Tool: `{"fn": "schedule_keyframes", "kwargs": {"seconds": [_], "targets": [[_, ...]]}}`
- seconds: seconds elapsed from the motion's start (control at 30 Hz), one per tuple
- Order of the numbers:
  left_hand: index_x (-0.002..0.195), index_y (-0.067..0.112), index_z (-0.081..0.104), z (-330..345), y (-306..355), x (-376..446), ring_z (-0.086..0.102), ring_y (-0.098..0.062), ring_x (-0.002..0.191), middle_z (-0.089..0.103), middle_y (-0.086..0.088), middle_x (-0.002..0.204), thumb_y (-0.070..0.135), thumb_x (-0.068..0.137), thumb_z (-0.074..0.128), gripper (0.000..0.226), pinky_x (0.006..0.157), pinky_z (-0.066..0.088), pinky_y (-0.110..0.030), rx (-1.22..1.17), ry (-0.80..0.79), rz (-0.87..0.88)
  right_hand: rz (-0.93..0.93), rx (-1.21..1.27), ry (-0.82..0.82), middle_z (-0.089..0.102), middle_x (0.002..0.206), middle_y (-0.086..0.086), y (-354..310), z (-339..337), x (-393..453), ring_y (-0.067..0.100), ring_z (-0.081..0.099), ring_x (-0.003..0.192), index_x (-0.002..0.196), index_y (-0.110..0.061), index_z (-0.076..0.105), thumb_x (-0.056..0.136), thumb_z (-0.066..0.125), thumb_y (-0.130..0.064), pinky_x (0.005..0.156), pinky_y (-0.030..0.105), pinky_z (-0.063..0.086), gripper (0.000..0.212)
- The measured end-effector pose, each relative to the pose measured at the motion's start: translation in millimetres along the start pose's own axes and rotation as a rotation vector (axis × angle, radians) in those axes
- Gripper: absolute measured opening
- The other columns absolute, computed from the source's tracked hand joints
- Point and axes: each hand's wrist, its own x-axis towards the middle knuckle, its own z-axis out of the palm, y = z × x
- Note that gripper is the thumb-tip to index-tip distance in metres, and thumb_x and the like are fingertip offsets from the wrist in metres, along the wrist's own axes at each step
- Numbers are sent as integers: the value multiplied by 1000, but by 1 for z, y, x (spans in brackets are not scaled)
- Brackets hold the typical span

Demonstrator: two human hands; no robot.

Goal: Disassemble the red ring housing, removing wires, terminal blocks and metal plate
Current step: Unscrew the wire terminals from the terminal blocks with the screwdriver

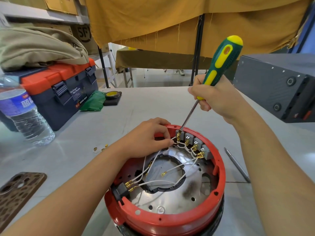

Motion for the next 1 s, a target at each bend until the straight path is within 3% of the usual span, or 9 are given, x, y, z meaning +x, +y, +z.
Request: {"fn": "schedule_keyframes", "kwargs": {"seconds": [0.43, 1.0], "targets": [[75, 32, 64, 0, 1, 0, 47, -5, 115, 49, 10, 129, 36, 87, 60, 14, 99, 33, -23, 39, -5, 1, 229, 113, 84, 36, 39, -11, 10, -6, -1, 6, 30, 36, 63, -14, 40, 88, 54, -12, 41, 18, 33, 28], [76, 28, 66, 1, 2, 1, 46, -5, 115, 49, 10, 130, 33, 87, 62, 13, 100, 33, -22, 57, -2, -15, 583, 422, 238, 25, 34, -5, 38, -13, 2, 8, 20, 31, 61, -13, 37, 85, 50, -12, 38, 15, 28, 27]]}}
